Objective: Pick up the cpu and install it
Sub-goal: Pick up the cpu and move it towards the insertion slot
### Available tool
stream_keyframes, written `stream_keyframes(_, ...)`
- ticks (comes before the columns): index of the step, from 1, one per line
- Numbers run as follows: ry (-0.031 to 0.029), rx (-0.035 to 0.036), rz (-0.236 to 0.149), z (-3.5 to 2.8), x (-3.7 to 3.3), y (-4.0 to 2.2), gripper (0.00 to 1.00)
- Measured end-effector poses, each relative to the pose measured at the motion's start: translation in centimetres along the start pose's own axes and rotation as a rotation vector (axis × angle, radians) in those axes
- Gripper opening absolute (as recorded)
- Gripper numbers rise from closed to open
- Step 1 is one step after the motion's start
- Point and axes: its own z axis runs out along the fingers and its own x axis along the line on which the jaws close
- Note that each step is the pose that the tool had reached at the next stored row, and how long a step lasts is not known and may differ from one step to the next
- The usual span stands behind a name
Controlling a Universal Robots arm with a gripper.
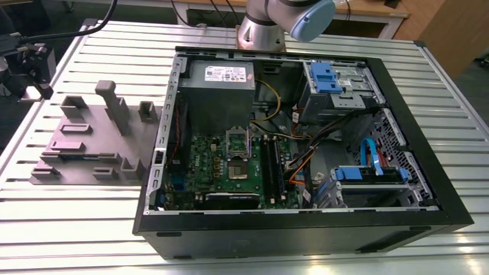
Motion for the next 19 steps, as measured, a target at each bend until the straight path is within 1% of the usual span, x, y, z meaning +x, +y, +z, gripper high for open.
stream_keyframes(2,0.0000,0.0002,0.000,-0.01,0.00,0.00,0.47)
stream_keyframes(8,0.0000,0.0008,0.000,-0.33,0.00,0.02,0.47)
stream_keyframes(13,0.0000,0.0016,0.000,-0.41,0.00,0.03,0.47)
stream_keyframes(15,0.0001,0.0052,0.000,-0.44,0.00,0.04,0.47)
stream_keyframes(19,0.0000,0.0057,0.000,-0.50,0.00,0.05,0.47)
